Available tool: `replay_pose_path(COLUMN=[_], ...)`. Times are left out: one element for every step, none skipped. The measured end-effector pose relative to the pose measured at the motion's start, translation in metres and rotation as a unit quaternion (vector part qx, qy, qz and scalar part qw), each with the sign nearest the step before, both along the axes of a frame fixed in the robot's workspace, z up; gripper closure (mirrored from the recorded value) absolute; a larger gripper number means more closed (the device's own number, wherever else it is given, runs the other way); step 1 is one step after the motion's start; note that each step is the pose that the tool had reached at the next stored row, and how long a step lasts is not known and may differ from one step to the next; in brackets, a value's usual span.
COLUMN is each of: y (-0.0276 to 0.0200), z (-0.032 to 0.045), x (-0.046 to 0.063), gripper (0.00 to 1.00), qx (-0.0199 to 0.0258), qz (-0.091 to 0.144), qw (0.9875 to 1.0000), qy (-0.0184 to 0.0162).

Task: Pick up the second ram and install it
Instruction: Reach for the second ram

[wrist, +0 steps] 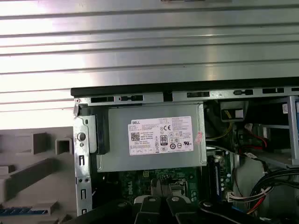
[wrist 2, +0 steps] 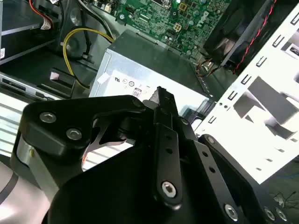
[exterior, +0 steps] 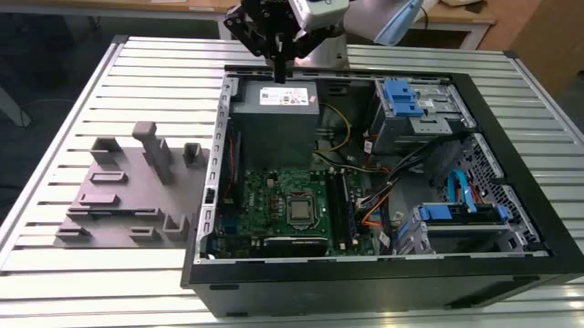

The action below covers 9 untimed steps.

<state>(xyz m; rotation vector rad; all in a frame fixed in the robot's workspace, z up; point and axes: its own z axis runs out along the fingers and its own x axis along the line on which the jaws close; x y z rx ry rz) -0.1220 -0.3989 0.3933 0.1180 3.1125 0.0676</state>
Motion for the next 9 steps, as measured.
replay_pose_path(y=[0.0000, 0.0000, 0.0000, 0.0000, 0.0000, 0.0000, 0.0000, 0.0000, 0.0000], z=[0.0000, 0.0000, 0.0000, 0.0001, 0.0000, 0.0000, 0.0000, 0.0000, 0.0000], x=[0.000, -0.001, -0.002, -0.004, -0.008, -0.013, -0.017, -0.022, -0.026], gripper=[0.89, 0.89, 0.89, 0.89, 0.89, 0.89, 0.89, 0.89, 0.89], qx=[0.0000, 0.0000, 0.0000, -0.0001, 0.0000, 0.0000, 0.0000, 0.0000, 0.0000], qz=[0.000, 0.000, 0.000, 0.000, 0.000, 0.000, 0.000, 0.000, 0.000], qw=[1.0000, 1.0000, 1.0000, 1.0000, 1.0000, 1.0000, 1.0000, 1.0000, 1.0000], qy=[0.0000, 0.0000, 0.0000, 0.0000, 0.0000, -0.0002, -0.0004, -0.0005, -0.0007])
